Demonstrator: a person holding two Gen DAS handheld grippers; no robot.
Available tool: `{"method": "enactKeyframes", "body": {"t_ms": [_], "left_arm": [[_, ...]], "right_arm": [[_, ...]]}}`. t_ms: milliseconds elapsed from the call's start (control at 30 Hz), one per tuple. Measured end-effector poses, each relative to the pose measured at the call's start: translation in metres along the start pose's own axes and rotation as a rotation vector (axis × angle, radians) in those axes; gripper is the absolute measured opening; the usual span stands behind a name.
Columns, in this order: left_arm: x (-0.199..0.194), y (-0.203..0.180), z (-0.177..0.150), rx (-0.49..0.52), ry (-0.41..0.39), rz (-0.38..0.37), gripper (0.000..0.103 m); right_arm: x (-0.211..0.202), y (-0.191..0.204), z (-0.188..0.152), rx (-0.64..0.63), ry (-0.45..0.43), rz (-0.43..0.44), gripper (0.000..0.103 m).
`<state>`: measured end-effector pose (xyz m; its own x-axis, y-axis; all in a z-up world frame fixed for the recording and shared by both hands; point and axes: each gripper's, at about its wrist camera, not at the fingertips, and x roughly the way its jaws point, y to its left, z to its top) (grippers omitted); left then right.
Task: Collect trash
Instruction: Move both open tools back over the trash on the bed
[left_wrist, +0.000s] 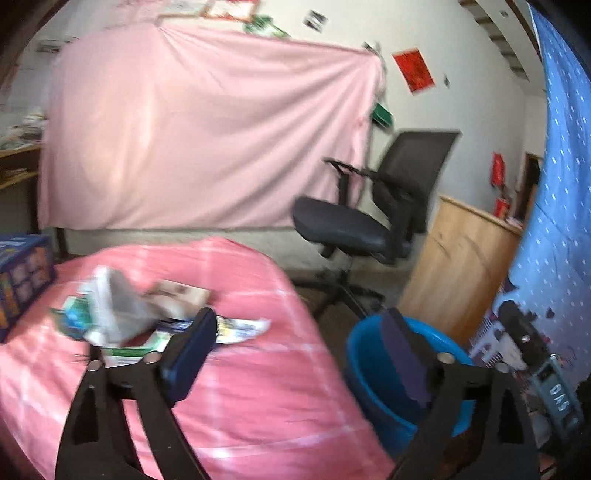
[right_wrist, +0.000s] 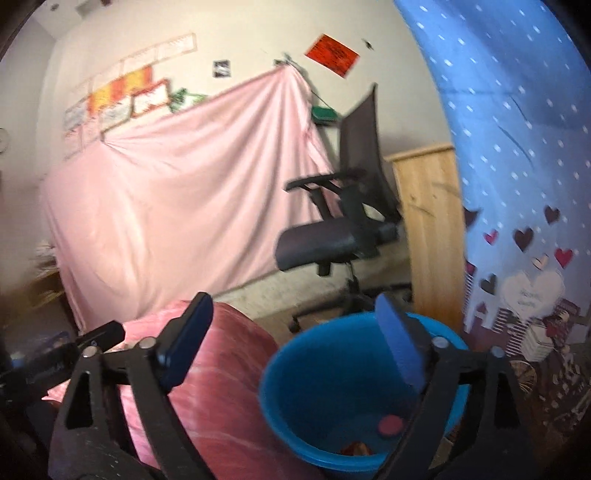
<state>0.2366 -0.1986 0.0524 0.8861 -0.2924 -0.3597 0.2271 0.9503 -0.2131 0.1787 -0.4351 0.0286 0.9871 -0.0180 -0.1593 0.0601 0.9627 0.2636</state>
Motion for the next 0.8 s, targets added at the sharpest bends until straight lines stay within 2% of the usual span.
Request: {"method": "enactKeyframes", "body": {"t_ms": [67, 300, 600, 800], "left_arm": [[-0.014, 0.016, -0.002, -0.012, -0.039, 0.051, 0.098], [-0.05, 0.061, -0.008, -0.032, -0.118, 0.173, 0.1], [-0.086, 0.112, -0.018, -0.045, -0.16, 0.285, 0.1], [-0.091, 0.145, -0.03, -0.042, -0.125, 0.351, 0.1]], "right_arm": [[-0.004, 0.012, 0.002, -0.013, -0.026, 0.033, 0.103], [-0.01, 0.055, 0.006, -0.049, -0.072, 0.14, 0.103], [0.004, 0.111, -0.01, -0.145, -0.031, 0.221, 0.103], [0.022, 0.145, -0.027, -0.215, 0.043, 0.268, 0.103]]}}
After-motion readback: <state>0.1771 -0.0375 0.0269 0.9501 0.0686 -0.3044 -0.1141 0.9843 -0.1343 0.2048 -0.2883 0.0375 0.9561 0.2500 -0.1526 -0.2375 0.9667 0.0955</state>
